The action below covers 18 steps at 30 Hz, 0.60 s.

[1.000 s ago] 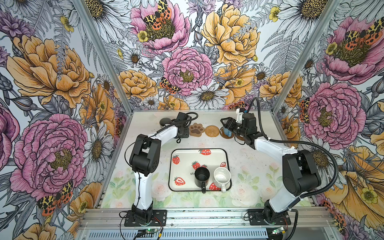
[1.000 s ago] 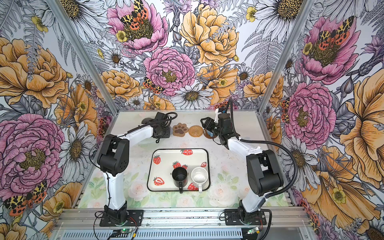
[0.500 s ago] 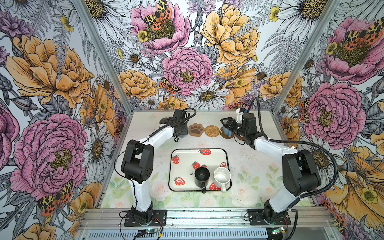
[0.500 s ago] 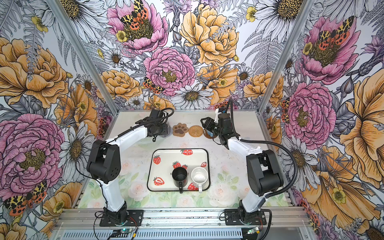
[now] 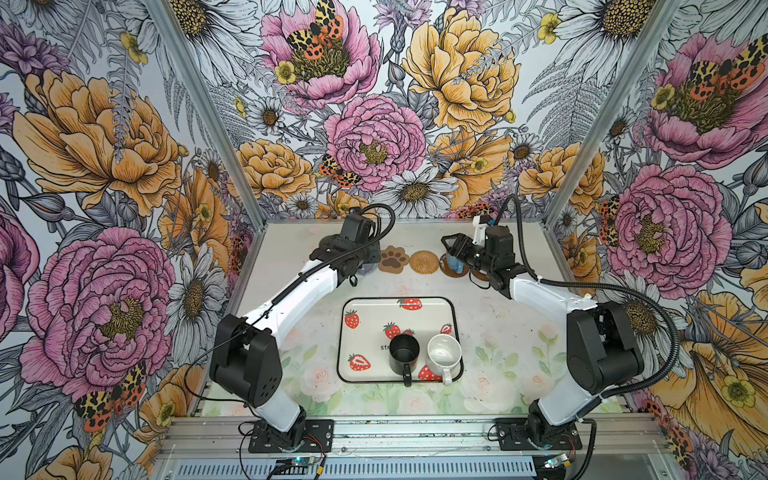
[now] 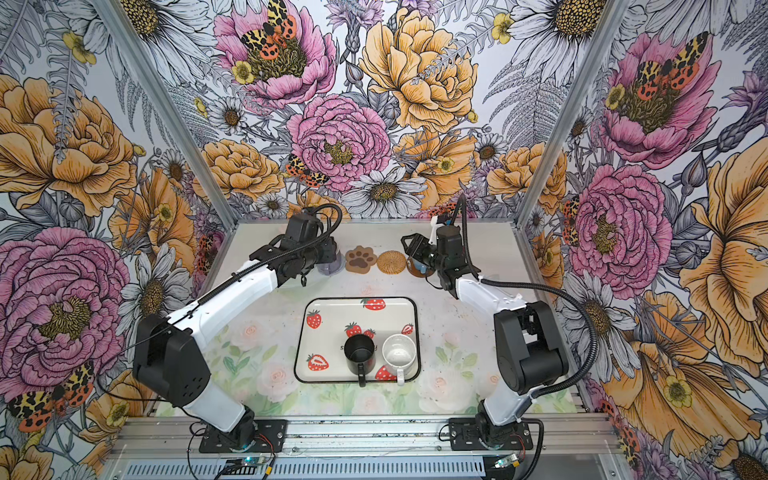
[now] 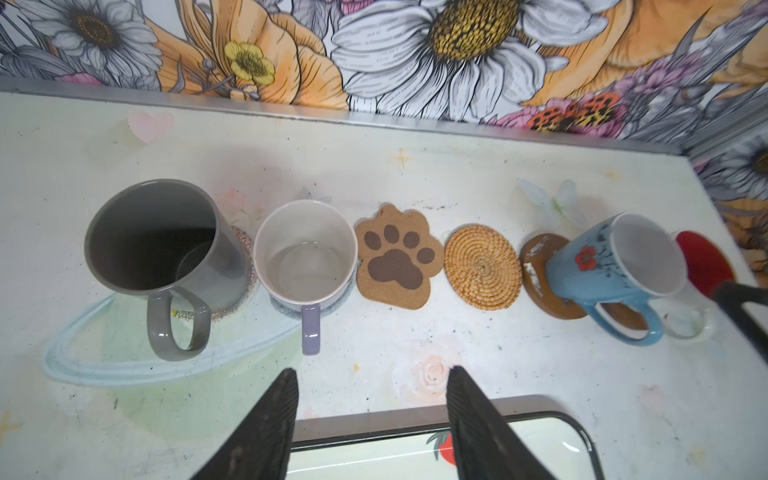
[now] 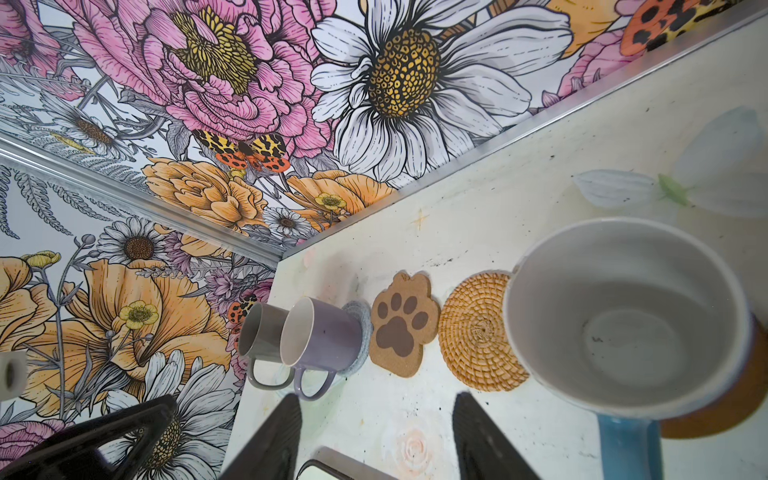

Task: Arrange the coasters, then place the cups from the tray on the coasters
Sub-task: 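Open and raise the left gripper away from the purple-handled mug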

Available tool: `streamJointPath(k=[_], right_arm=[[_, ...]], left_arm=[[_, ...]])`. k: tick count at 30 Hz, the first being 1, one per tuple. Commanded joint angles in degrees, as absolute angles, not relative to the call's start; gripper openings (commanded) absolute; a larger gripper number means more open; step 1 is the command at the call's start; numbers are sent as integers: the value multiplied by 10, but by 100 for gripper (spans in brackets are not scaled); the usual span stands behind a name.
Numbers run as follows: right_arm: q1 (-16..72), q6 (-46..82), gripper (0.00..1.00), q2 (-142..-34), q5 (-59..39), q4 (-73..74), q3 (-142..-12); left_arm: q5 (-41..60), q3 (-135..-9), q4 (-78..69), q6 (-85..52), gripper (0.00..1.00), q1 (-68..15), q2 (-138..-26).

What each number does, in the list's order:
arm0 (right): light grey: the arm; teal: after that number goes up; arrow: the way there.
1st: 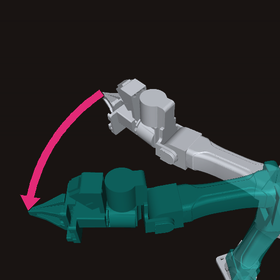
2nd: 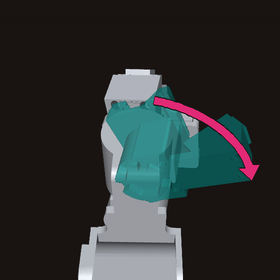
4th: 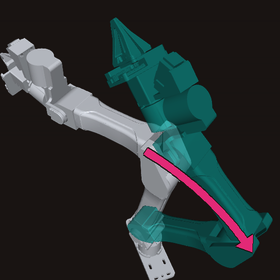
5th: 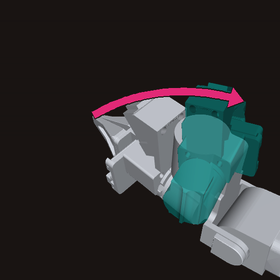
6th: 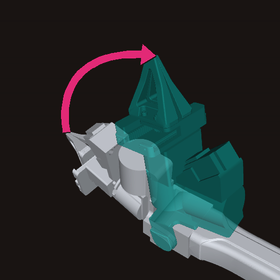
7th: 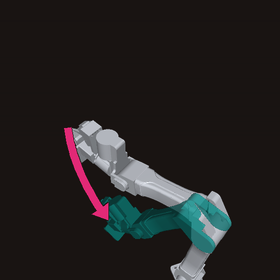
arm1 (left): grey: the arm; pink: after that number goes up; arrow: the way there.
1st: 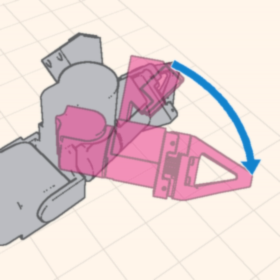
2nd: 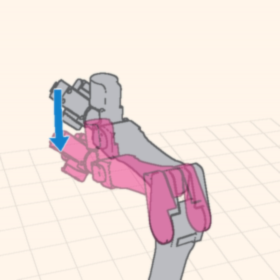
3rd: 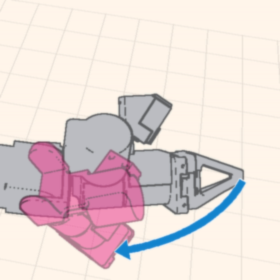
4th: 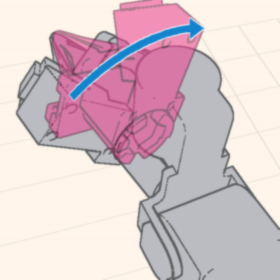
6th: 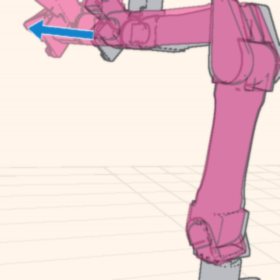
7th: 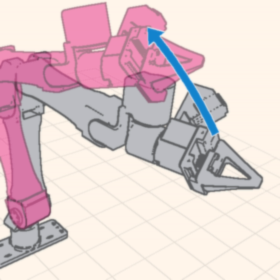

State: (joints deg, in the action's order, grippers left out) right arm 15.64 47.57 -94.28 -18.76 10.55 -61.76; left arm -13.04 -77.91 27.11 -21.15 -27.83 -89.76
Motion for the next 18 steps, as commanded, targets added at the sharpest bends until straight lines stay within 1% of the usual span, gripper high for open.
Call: streamJointPath(k=[1,4,9,13,18], right_arm=[[175,474,60,-921,-178,114,-623],[190,460,60,-914,-169,90,-635],[211,447,60,-904,-143,44,-654],[223,420,59,-890,-126,-27,-691],[232,393,59,-850,-122,-52,-694]], left_arm=[[-161,-727,193,-257,61,-295,-852],[-158,-681,146,-266,64,-311,-817],[-184,-646,162,-247,65,-317,-761],[-237,-606,179,-238,70,-316,-702],[-240,-535,142,-238,75,-301,-627]])
